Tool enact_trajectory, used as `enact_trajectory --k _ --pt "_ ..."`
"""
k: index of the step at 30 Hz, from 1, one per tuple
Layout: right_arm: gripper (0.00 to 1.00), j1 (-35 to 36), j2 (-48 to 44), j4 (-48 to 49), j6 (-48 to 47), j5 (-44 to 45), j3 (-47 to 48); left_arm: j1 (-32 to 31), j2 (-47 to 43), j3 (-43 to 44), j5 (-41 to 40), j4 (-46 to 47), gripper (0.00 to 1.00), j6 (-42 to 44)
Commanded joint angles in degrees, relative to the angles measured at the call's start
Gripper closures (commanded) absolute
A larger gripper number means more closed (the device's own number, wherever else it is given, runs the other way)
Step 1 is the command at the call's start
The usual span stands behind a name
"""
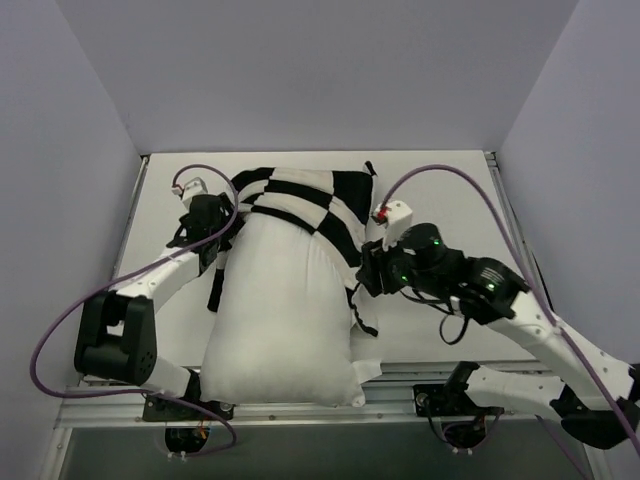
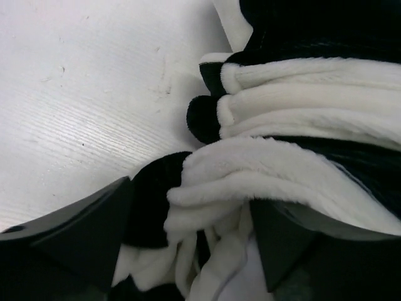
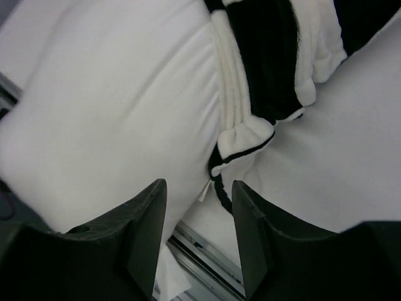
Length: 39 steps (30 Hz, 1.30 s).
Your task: Remove the pillowcase from the pillow
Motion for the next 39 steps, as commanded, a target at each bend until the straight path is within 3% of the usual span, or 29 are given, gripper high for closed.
enact_trajectory --k 1,3,8,11,12,16,20,25,32,35,36,38,39 --pt "0.56 -2.3 6.5 1.5 1.7 8.8 -4.1 -0.5 -10.3 1.8 3.7 -5.0 0.13 0.3" --pt "0.5 -3.2 8.7 5.1 2.3 7.1 -6.5 -0.6 -14.0 2.3 5.6 -11.8 0.04 0.3" --pt "0.27 -5.5 11.2 15.0 4.1 7.0 -12.1 -2.6 -26.4 6.6 7.4 -26.0 0.04 3.7" --pt "0.22 -9.6 13.2 19.8 3.6 4.3 -14.2 -8.2 -29.7 10.2 10.9 -31.4 0.06 5.6" --pt "0.21 -10.5 14.8 21.7 3.3 3.5 -14.6 -12.8 -29.8 11.2 12.7 -32.6 0.06 5.9" --pt "0.21 -14.1 17.9 25.6 3.3 0.8 -15.7 -25.8 -25.2 14.9 12.0 -33.8 0.06 5.7" --pt "0.21 -18.4 18.5 28.5 4.8 -1.2 -16.7 -35.2 -16.2 20.4 3.6 -37.5 0.06 6.9" --pt "0.19 -20.9 18.5 30.1 4.4 -5.0 -17.8 -37.5 -6.4 24.9 -2.2 -44.7 0.06 6.2" --pt "0.16 -21.3 21.7 35.7 4.7 -12.0 -19.5 -36.4 -1.8 16.6 1.9 -40.0 0.03 2.3" --pt "0.15 -21.2 22.7 39.2 4.5 -17.9 -20.4 -35.6 -2.7 12.0 2.8 -37.1 0.33 1.6" --pt "0.15 -21.2 22.9 39.8 4.3 -19.1 -20.6 -35.3 -3.8 11.3 2.9 -36.8 0.54 1.4" --pt "0.16 -20.7 23.1 41.0 4.0 -21.5 -20.7 -34.9 -4.8 10.1 3.1 -36.1 0.78 1.6" --pt "0.16 -20.7 23.6 41.5 3.9 -22.2 -20.8 -34.7 -5.8 10.0 3.1 -36.0 0.96 1.8"
